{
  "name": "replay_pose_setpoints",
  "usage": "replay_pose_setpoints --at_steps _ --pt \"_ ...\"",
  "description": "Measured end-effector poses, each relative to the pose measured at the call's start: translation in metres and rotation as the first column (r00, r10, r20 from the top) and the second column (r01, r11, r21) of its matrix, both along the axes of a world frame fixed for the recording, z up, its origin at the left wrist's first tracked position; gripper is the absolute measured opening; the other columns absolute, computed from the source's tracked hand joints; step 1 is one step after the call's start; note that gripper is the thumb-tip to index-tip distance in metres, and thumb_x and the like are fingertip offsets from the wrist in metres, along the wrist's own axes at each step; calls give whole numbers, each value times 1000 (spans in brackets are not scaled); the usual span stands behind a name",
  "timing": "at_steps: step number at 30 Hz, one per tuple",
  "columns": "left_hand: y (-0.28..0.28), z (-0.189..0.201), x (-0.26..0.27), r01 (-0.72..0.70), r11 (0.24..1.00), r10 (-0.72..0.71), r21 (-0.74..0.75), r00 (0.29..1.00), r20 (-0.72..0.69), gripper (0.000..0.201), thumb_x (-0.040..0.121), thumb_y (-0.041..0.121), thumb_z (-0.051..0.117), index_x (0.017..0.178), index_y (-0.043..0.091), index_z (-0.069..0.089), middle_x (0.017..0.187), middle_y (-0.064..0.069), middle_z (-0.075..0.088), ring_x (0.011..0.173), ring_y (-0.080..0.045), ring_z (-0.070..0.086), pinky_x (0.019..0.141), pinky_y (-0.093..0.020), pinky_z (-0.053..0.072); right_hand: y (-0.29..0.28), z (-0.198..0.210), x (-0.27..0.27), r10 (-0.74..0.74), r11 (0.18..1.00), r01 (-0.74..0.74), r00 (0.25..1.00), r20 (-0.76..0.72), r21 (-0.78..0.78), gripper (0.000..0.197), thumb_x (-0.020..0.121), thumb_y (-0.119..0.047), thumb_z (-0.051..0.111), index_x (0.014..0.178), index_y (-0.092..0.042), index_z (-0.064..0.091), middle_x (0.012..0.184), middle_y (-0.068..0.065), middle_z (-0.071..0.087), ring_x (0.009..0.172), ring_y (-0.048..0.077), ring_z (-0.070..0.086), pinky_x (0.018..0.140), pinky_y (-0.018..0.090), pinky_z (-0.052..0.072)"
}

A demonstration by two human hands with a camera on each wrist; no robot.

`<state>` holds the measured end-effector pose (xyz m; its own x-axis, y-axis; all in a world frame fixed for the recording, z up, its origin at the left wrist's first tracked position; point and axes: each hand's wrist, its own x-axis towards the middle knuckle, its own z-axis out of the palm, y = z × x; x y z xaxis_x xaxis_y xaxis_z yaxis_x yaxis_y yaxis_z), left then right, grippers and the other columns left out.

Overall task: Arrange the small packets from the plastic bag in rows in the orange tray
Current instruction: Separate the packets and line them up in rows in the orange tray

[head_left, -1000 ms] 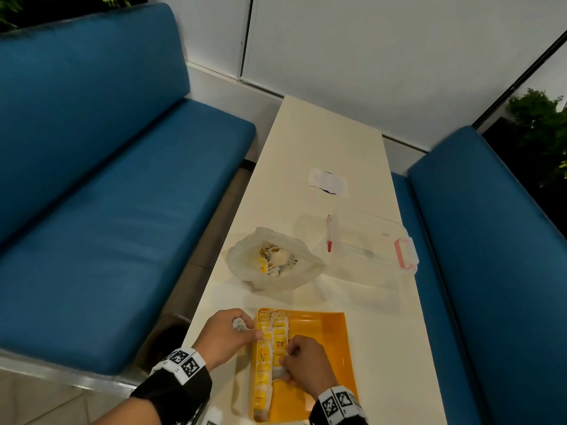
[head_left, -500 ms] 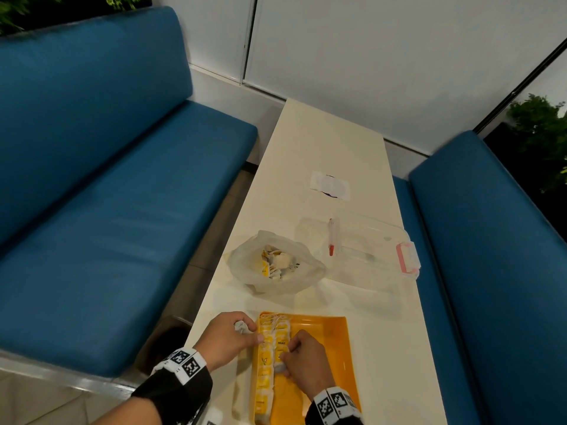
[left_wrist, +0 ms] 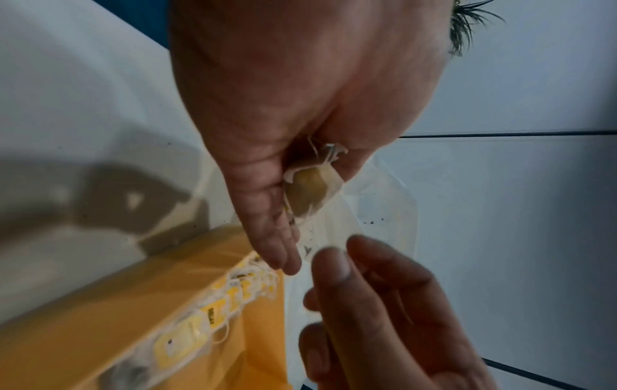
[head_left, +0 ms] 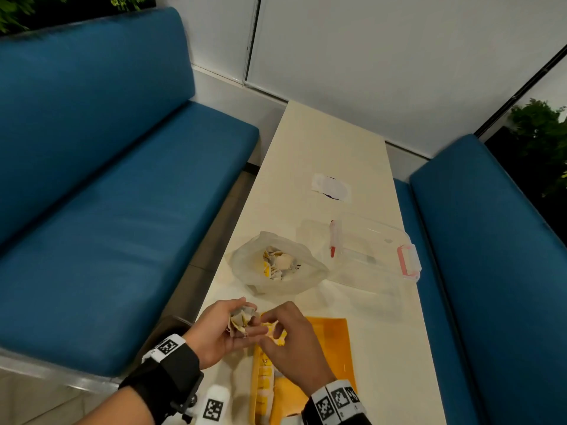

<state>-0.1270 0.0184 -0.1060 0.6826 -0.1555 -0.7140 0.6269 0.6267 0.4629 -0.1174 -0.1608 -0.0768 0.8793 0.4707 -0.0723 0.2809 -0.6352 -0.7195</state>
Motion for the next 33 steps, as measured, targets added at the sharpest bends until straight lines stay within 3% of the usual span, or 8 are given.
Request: replay_pose_setpoints --at_steps 4,9,13,18,22,25,30,33 --pt "-4 4 1 -18 998 19 -57 1000 19 38 107 28 45 128 -1 57 90 -24 71 78 -39 75 78 -45 58 14 1 -4 62 997 -62 998 12 38 25 81 -23 70 105 -25 66 102 -15 48 90 -3 58 78 13 49" --pt "-7 9 0 -9 994 9 -111 1000 4 35 107 31 45 121 3 60 91 -23 69 79 -38 74 60 -38 60 17 -3 -3 1 996 -5 999 44 87 8 88 -20 68 95 -21 72 93 -15 51 87 -3 57 75 7 44" --pt "-5 7 0 3 996 -1 -84 1000 20 31 103 27 51 123 5 62 105 -26 71 96 -39 71 77 -49 63 12 4 2 -69 990 66 998 16 124 11 87 -19 67 84 -29 66 85 -12 61 78 6 61 67 11 45" --pt "-2 3 -1 -24 998 17 62 994 105 32 101 12 46 113 13 76 111 -19 66 95 -38 70 92 -54 58 2 22 13 -167 977 184 975 -149 108 15 92 -15 66 86 -29 65 78 -5 69 65 11 68 61 20 53" --pt "-1 8 -2 59 981 -89 187 983 159 28 95 8 53 109 14 77 99 -12 72 84 -24 66 65 -32 53 -6 29 24 -186 970 211 965 -187 119 19 93 -10 64 88 -27 68 89 -1 68 63 14 67 63 23 54" --pt "-3 8 -2 133 948 -205 289 950 234 18 94 10 63 106 15 75 87 -4 69 75 -15 58 60 -28 44 -7 33 25 -211 965 235 958 -192 115 21 91 -9 65 93 -30 67 82 -2 67 68 18 68 64 26 56" --pt "-7 4 -2 33 818 -315 574 861 399 9 83 15 82 89 19 76 83 6 70 72 -8 59 60 -20 45 -7 34 22 -305 927 341 928 -215 159 18 87 1 59 86 -17 59 79 9 62 56 23 69 50 21 47" --pt "-14 4 -3 -38 703 -435 710 767 472 17 76 24 89 87 25 76 92 7 74 87 -5 67 74 -18 51 -8 31 22 -317 925 357 913 -256 128 16 85 1 58 83 -13 65 72 10 68 57 21 69 52 24 49"
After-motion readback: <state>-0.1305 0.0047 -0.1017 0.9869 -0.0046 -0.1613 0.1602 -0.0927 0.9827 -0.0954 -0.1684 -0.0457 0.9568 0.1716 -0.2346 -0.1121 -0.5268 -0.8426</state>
